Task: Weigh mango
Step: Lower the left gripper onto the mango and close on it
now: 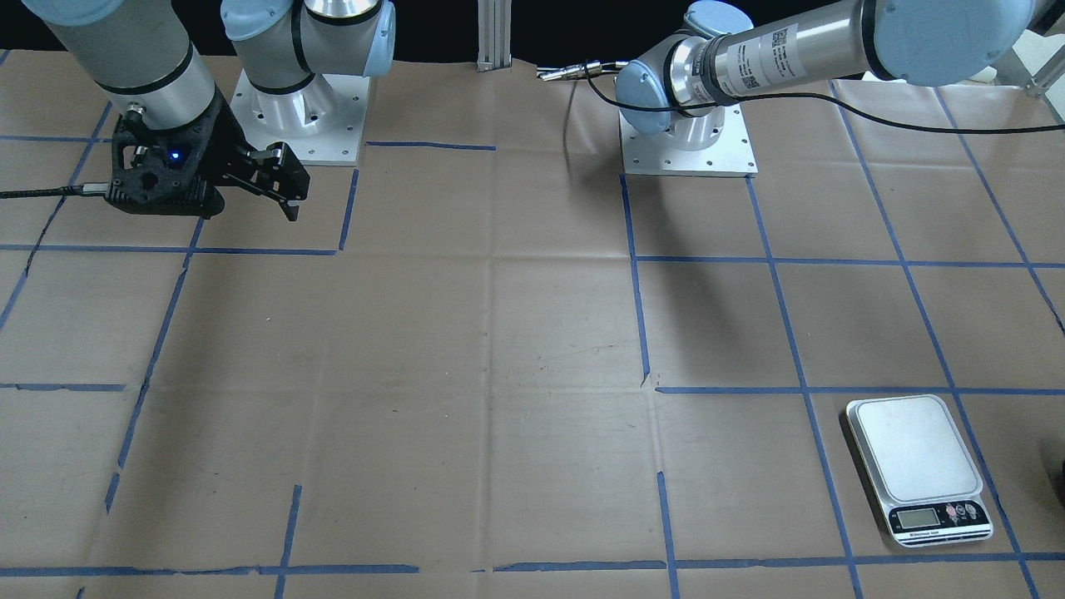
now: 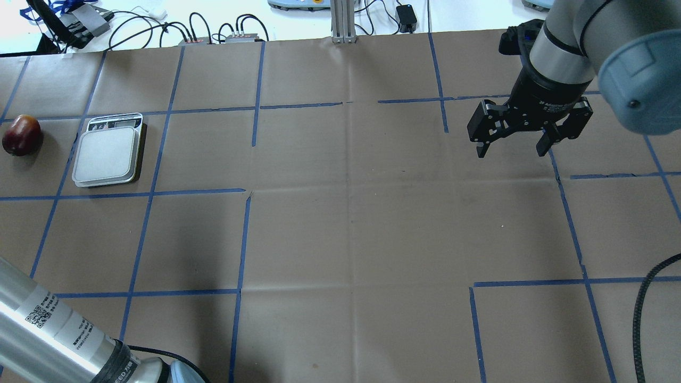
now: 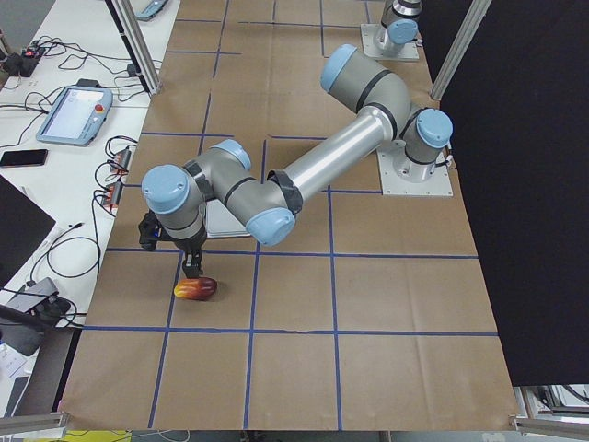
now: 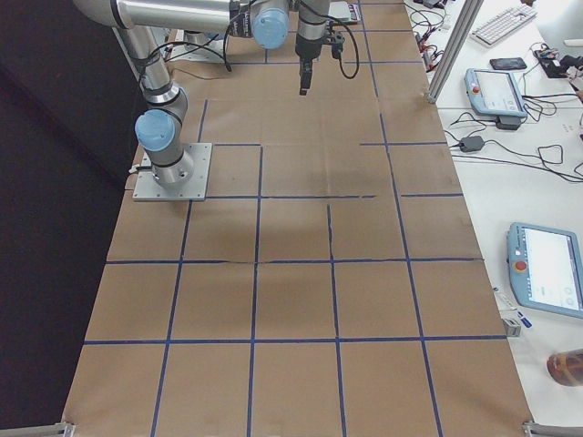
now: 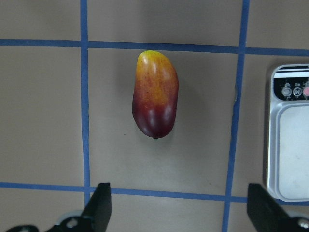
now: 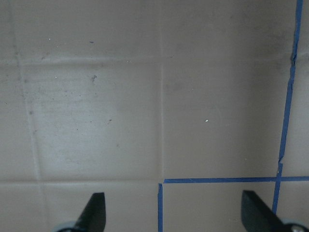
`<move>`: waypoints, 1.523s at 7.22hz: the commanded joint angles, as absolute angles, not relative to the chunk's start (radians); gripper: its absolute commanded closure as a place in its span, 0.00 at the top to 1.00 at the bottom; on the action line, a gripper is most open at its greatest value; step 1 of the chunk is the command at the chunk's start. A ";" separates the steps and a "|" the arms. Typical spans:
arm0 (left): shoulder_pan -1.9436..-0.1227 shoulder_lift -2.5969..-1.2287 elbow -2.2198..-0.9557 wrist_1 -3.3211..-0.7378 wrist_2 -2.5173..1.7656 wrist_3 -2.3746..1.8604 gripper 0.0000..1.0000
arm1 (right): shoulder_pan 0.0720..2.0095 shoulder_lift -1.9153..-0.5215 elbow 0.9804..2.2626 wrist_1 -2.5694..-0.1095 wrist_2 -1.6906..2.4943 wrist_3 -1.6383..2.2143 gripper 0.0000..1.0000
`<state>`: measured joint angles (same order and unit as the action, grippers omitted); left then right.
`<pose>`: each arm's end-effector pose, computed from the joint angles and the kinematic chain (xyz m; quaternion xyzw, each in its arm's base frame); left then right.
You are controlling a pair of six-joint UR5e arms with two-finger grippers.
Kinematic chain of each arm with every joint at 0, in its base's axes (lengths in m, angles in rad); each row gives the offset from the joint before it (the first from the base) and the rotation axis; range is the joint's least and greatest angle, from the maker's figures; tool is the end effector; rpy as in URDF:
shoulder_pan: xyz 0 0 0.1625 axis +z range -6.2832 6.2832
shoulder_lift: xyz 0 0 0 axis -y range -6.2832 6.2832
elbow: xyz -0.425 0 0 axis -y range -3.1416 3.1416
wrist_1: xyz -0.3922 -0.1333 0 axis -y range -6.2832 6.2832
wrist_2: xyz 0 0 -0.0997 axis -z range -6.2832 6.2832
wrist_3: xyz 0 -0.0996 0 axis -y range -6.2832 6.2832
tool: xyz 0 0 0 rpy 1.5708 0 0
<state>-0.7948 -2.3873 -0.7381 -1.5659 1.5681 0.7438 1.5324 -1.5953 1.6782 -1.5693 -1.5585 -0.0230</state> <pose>0.4676 -0.6671 0.3624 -0.0161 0.9998 -0.0086 0.0063 0.1163 -0.4762 0.4473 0.0080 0.9991 0.0420 0.0074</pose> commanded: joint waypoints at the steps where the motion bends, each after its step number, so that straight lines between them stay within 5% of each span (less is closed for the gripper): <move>1: -0.787 -2.446 -0.726 -1.504 1.565 0.755 1.00 | 1.532 -1.595 1.678 -1.569 -1.559 -0.023 1.00; 11: -0.831 -2.646 -0.727 -1.328 1.536 0.769 0.98 | 1.532 -1.595 1.678 -1.569 -1.559 -0.023 1.00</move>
<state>-0.8278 -2.6392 -0.7271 -1.3361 1.5361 0.7680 1.5324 -1.5953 1.6782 -1.5692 -1.5585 -0.0230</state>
